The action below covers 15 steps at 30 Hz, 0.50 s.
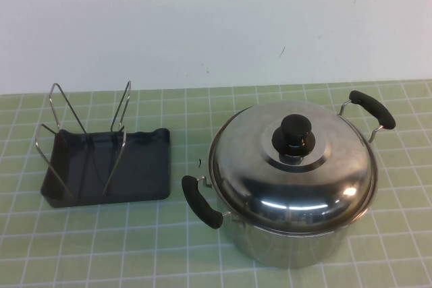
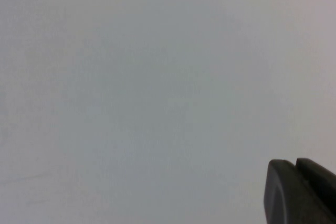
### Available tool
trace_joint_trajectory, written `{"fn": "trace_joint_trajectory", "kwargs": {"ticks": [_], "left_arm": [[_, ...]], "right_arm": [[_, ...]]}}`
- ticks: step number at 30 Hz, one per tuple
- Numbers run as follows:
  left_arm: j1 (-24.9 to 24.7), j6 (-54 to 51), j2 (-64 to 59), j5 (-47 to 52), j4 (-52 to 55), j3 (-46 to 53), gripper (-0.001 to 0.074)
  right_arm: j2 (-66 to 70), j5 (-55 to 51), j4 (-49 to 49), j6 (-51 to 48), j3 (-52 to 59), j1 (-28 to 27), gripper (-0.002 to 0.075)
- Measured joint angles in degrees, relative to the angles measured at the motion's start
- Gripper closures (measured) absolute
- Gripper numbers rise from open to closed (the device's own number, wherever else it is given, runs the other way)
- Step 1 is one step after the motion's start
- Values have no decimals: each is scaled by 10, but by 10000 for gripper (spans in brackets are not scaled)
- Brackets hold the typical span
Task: Put pot lid on rack
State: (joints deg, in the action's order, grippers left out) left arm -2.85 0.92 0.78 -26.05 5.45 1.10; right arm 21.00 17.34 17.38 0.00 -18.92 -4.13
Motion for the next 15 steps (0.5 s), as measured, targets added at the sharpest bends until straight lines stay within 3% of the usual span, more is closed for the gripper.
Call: {"fn": "trace_joint_trajectory", "kwargs": {"ticks": [7,11,15], "left_arm": [[0,44,0,12,40,0,737],[0,50,0,21,40,0,737],[0,53,0,25,39,0,737]], "right_arm": [[260,262,329,222,-67,0,727],[379,308,378,292,-117,9,727],[441,302,381,288,-162,64,727]]}}
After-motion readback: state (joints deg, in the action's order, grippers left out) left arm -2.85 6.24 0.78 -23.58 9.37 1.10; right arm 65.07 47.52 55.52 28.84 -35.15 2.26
